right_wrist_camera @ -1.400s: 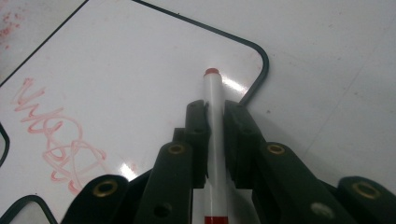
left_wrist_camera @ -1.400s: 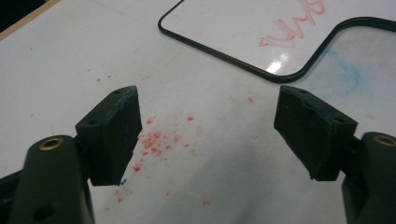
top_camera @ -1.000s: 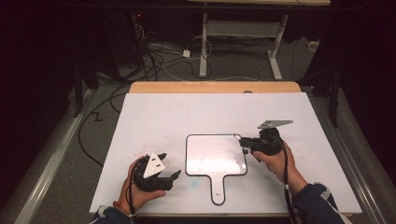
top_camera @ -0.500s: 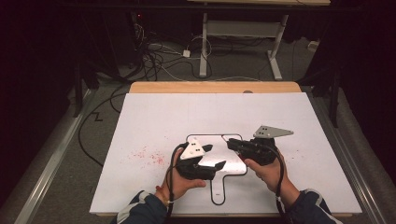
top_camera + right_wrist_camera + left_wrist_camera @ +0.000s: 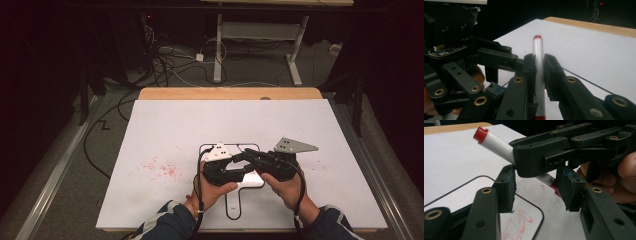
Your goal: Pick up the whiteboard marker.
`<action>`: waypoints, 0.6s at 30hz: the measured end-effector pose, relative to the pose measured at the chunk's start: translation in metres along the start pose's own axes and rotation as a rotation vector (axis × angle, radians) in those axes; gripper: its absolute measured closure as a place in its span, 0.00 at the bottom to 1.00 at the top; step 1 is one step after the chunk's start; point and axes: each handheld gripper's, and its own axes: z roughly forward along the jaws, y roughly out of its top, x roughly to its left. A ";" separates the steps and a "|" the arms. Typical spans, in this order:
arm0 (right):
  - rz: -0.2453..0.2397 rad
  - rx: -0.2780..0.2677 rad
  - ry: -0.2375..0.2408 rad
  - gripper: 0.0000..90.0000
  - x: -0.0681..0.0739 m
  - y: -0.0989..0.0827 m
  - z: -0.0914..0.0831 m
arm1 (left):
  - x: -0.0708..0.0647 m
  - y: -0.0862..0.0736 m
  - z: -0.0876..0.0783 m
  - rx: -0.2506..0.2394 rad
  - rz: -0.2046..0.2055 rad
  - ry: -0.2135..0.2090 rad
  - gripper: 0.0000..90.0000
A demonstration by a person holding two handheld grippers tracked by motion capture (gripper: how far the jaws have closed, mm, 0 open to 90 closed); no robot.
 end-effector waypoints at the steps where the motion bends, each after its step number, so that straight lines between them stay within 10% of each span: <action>1: 0.002 0.003 -0.002 0.90 0.000 0.000 -0.001 | 0.000 0.000 0.001 0.004 0.007 0.003 0.59; 18: -0.052 -0.012 -0.056 0.89 0.008 -0.002 -0.019 | -0.002 0.002 0.014 0.035 0.106 0.003 0.87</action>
